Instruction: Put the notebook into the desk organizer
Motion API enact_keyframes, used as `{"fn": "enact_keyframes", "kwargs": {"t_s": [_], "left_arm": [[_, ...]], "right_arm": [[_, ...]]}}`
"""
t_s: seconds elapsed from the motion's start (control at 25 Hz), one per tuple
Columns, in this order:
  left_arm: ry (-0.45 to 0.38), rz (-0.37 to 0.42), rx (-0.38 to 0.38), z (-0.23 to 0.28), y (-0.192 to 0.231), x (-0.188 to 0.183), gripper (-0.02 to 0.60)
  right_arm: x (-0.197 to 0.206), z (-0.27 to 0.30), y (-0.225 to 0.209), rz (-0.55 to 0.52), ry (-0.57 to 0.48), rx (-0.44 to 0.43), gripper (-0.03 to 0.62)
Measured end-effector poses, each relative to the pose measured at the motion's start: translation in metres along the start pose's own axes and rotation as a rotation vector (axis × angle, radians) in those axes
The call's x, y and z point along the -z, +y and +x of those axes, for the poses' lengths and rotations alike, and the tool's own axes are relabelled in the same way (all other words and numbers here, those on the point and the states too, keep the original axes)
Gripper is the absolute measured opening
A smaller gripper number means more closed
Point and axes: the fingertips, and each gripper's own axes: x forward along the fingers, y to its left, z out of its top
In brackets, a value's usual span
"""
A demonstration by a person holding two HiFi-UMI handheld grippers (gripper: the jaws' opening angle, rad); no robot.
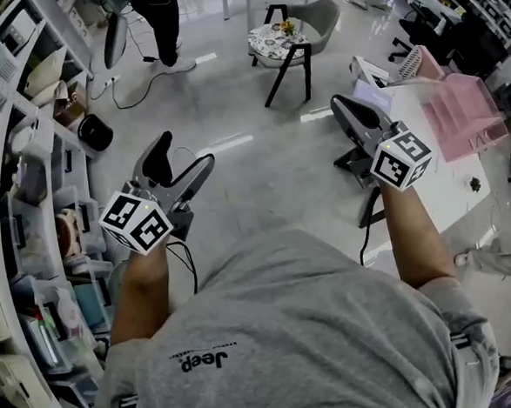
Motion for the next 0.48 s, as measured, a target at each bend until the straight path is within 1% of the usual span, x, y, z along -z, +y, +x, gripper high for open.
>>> {"fn": "enact_keyframes", "kwargs": {"t_s": [0.12, 0.24, 0.48], "left_arm": [[0.003, -0.002, 0.012, 0.015, 0.044, -0.010, 0.500], [0.005, -0.011, 0.009, 0.034, 0.079, -0.016, 0.500], [0.023, -0.023, -0.022, 0.076, 0.117, -0.013, 0.500]], "right_arm": [[0.001, 0.045, -0.011, -0.007, 0.014, 0.006, 0.003], [0.001, 0.081, -0.029, -0.006, 0.026, 0.007, 0.003], [0.010, 0.128, -0.076, 0.009, 0.050, -0.018, 0.003]]}}
